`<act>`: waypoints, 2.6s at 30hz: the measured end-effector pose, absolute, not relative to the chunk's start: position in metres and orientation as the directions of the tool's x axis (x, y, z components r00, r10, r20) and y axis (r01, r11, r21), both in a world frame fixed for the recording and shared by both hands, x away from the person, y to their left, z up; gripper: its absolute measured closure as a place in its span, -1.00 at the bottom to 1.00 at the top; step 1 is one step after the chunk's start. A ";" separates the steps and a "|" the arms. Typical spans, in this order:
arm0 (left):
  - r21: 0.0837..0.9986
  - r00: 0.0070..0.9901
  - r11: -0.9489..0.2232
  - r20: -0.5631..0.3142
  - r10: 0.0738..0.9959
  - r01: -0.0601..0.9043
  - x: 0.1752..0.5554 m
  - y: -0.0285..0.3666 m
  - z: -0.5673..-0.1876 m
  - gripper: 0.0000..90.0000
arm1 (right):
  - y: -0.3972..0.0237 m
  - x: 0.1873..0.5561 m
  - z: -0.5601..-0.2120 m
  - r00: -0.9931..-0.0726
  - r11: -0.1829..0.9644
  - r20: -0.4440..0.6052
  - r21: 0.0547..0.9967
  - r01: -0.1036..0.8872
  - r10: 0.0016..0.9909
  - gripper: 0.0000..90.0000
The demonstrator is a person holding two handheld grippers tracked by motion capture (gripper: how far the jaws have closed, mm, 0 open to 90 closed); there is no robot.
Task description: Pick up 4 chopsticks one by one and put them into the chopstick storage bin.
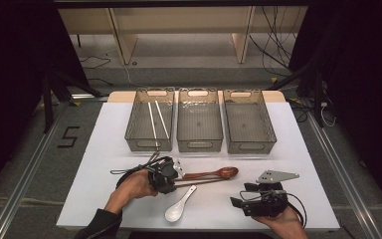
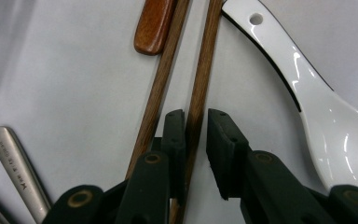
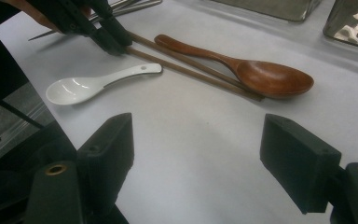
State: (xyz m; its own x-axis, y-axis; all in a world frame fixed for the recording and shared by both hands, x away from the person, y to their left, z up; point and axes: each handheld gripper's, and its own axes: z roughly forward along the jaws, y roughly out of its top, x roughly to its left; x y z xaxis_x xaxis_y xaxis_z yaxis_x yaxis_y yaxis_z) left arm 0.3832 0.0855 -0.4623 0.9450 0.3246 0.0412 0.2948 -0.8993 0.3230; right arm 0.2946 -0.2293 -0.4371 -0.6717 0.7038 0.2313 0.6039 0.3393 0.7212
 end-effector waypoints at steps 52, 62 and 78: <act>0.575 0.925 -0.765 0.038 0.378 0.289 0.378 0.102 -0.401 0.87 | -0.232 0.293 -0.435 -0.668 0.314 0.219 0.751 0.581 0.711 -0.40; 0.634 0.864 -0.671 0.006 0.503 0.385 0.391 0.121 -0.392 0.87 | -0.232 0.292 -0.435 -0.667 0.301 0.217 0.764 0.571 0.712 -0.40; 0.675 0.752 -0.540 -0.031 0.659 0.502 0.424 0.158 -0.381 0.87 | -0.233 0.293 -0.435 -0.666 0.300 0.219 0.763 0.572 0.713 -0.40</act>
State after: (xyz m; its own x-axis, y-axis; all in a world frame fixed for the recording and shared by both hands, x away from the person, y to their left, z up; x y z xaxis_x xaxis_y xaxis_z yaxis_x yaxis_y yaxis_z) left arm 0.4244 0.1585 -0.3814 0.7517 0.6587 -0.0314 0.5017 -0.5404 0.6754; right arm 0.2928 -0.2330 -0.4349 -0.6660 0.7131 0.2191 0.5723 0.3000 0.7632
